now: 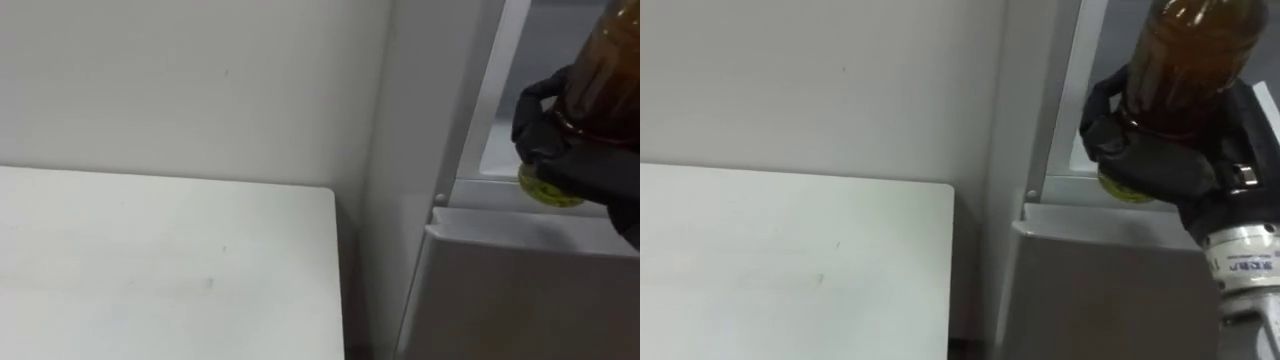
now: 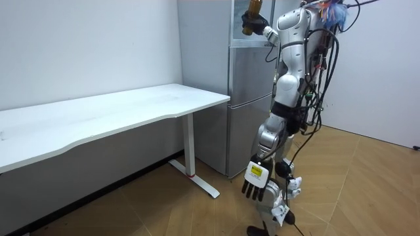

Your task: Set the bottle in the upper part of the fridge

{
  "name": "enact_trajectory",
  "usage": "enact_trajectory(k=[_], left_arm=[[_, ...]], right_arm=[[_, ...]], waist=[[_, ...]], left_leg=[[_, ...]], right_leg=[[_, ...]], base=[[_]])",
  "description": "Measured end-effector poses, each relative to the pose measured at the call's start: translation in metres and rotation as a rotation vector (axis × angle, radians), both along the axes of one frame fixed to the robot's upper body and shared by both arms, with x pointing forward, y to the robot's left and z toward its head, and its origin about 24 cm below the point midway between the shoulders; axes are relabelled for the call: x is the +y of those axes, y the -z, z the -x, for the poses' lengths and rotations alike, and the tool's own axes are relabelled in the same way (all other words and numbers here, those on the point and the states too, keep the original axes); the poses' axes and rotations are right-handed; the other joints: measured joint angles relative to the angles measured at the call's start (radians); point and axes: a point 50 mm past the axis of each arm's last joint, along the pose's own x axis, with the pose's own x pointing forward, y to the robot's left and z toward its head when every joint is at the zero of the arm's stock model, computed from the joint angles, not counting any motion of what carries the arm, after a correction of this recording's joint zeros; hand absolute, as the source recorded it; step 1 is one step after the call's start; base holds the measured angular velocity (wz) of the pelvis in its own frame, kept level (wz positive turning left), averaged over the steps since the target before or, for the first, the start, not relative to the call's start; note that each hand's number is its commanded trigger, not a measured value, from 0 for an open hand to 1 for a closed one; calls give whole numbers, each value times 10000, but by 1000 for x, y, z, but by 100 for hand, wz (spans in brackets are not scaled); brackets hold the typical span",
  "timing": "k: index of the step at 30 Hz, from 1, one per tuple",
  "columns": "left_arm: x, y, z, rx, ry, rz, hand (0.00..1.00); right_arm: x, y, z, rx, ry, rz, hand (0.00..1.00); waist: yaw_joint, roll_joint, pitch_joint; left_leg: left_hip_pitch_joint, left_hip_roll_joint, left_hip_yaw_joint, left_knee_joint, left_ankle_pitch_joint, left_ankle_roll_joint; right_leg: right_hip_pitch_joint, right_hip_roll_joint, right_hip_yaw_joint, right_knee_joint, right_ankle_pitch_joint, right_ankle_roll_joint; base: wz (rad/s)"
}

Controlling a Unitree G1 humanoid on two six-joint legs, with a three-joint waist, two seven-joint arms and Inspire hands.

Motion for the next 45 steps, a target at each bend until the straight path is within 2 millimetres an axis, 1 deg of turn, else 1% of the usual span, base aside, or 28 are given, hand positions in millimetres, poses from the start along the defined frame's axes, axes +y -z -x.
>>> enact_trajectory(k=[1, 3, 4, 9, 12, 17, 19, 21, 26, 29, 30, 33, 37, 40, 43, 45], left_arm=[[1, 0, 1, 29, -20, -93, 0], [1, 0, 1, 61, -35, -154, 0], [1, 0, 2, 80, -63, -163, 0], [2, -1, 4, 171, -74, -193, 0], [5, -2, 4, 74, -296, -249, 0], [10, -4, 1, -198, -682, -428, 0], [11, -4, -2, -275, -672, -556, 0], [12, -5, -3, -319, -665, -646, 0], [14, -6, -9, -551, -616, -856, 0], [16, -7, -10, -589, -728, -935, 0], [16, -7, -10, -565, -775, -942, 0], [17, -8, -10, -554, -764, -958, 0], [16, -7, -7, -425, -877, -927, 0], [16, -7, -4, -276, -891, -917, 0], [15, -7, -3, -207, -943, -891, 0], [15, -7, -1, -184, -1024, -876, 0]], right_arm=[[-4, 4, -2, 192, 184, -200, 100], [-11, 11, -6, 565, 450, -489, 100], [-16, 16, -8, 821, 603, -813, 100], [-27, 34, -15, 1799, 733, -2346, 100], [-34, 42, -20, 2245, 1049, -2570, 100], [-38, 23, -33, 1929, 1503, -2697, 100], [-44, 14, -37, 1796, 1834, -2618, 100], [-46, 10, -39, 1726, 2055, -2674, 100], [-53, 10, -41, 1918, 2412, -2634, 100], [-56, 6, -45, 2085, 2551, -2626, 100], [-56, 4, -46, 2069, 2551, -2656, 100], [-54, -2, -48, 1912, 2472, -2680, 100], [-53, -7, -61, 2110, 2421, -2853, 100], [-54, -5, -65, 2451, 2367, -2640, 100], [-56, 1, -67, 2738, 2348, -2618, 100], [-55, -1, -68, 2686, 2227, -2723, 100]], waist=[[29, -47, 20], [30, -108, 37], [15, -146, 13], [15, -205, -18], [55, -214, -23], [29, -221, -25], [82, -235, -33], [127, -246, -39], [265, -247, -53], [255, -228, -64], [281, -221, -68], [277, -206, -77], [299, -203, -78], [366, -199, -80], [548, -190, -79], [600, -187, -79]], left_leg=[[29, 1, 4, -8, -5, -1], [37, -7, -8, -9, -7, 2], [55, -13, -24, -8, -9, 5], [64, -25, -27, -13, -14, 14], [55, -29, -19, -17, -13, 15], [-85, -30, -31, 7, -11, 18], [-89, -35, -52, 15, -15, 23], [-86, -35, -56, 17, -15, 23], [-111, -37, -85, 57, -28, 38], [-123, -45, -114, 94, -37, 50], [-176, -46, -135, 101, -37, 51], [-207, -51, -249, 176, -39, 54], [-233, -48, -307, 252, -39, 55], [-260, -48, -364, 250, -39, 54], [-245, -47, -371, 245, -39, 54], [-231, -44, -372, 251, -39, 54]], right_leg=[[11, 1, -15, 6, 0, 0], [-3, -1, -2, 7, 0, 0], [-10, -4, 10, 6, 1, -2], [-15, -10, 15, 8, 2, -4], [-51, -18, 23, 35, 2, -4], [-211, -31, -14, 167, 0, -3], [-199, -38, -36, 167, 0, -2], [-200, -36, -32, 166, 0, -3], [-223, -47, -65, 166, -1, -1], [-223, -68, -182, 168, -2, 0], [-215, -86, -303, 181, -2, 0], [-214, -94, -384, 206, -2, 0], [-190, -98, -423, 209, -2, -1], [-162, -106, -512, 213, -1, -1], [-132, -105, -531, 211, -2, -1], [-121, -104, -550, 207, -1, -1]], base=[[-8], [-5], [0], [0], [0], [-2], [2], [0], [1], [4], [5], [7], [4], [5], [0], [0]])
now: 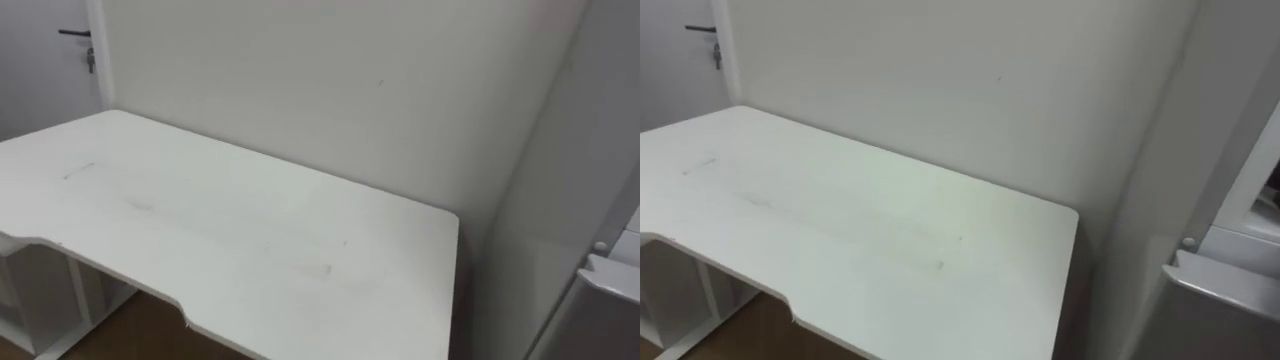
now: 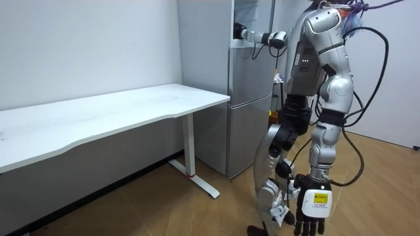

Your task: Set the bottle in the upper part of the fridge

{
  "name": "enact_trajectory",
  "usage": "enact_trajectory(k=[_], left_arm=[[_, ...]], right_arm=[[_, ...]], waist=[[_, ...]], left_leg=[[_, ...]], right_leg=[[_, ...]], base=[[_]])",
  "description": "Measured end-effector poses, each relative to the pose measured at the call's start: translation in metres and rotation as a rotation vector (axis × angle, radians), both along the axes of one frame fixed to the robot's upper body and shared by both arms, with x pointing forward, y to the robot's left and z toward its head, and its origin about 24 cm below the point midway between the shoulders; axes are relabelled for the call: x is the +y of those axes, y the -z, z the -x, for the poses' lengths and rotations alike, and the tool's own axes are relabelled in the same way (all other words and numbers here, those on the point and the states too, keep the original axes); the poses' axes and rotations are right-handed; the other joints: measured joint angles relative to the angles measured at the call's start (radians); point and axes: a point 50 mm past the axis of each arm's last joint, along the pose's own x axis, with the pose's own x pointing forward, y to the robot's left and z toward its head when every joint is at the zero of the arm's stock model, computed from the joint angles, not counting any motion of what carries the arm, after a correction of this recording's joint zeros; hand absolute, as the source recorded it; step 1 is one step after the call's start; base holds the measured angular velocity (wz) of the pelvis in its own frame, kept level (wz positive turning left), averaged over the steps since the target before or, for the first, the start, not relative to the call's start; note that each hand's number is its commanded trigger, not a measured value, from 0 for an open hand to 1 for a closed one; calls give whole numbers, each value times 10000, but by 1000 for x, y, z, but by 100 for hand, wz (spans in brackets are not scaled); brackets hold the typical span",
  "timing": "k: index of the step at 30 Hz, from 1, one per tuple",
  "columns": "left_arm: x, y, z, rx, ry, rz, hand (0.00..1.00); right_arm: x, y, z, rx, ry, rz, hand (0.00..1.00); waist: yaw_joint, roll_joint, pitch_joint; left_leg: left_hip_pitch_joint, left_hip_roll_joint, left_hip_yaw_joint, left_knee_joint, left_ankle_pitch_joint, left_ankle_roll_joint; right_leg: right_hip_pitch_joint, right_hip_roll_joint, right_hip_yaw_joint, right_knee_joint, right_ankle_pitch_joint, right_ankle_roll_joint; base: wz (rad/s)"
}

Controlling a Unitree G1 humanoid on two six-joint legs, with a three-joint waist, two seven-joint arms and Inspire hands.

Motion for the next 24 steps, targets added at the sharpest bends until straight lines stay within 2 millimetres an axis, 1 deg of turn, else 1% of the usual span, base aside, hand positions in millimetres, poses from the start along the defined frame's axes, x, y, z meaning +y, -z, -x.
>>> enact_trajectory(k=[6, 8, 11, 13, 18, 24], left_arm=[[6, -3, -7, -261, 182, -187, 0], [6, -3, -10, -362, 231, -240, 0], [8, -5, -15, -525, 326, -345, 0], [11, -6, -18, -605, 399, -473, 0], [13, -8, -21, -679, 462, -583, 0], [13, -8, -21, -657, 462, -552, 0]], right_arm=[[-6, 3, 3, 264, 62, -39, 0], [-6, 1, 2, 232, 2, -90, 0], [-7, 0, 2, 248, -5, -140, 0], [-7, 0, 3, 260, 18, -189, 0], [-11, -1, 5, 372, 105, -450, 0], [-11, 1, 4, 439, -100, -620, 0]], waist=[[161, -69, 16], [144, -109, 24], [130, -180, 7], [83, -243, 16], [87, -261, 12], [97, -317, 1]], left_leg=[[-4, 34, 20, 17, 1, -15], [-106, 69, 46, 53, 6, -30], [-248, 86, 57, 77, 20, -47], [-349, 112, 57, 149, 20, -49], [-413, 118, 75, 192, 19, -48], [-379, 205, 260, 175, 15, -60]], right_leg=[[-78, -3, -10, -7, -33, -23], [-119, 9, -12, -5, -25, -40], [-261, 45, -37, 1, -12, -62], [-266, 72, -125, -9, 56, -97], [-266, 83, -146, -28, 80, -81], [-248, 120, -120, -69, 95, -105]], base=[[-1], [0], [0], [2], [3], [0]])
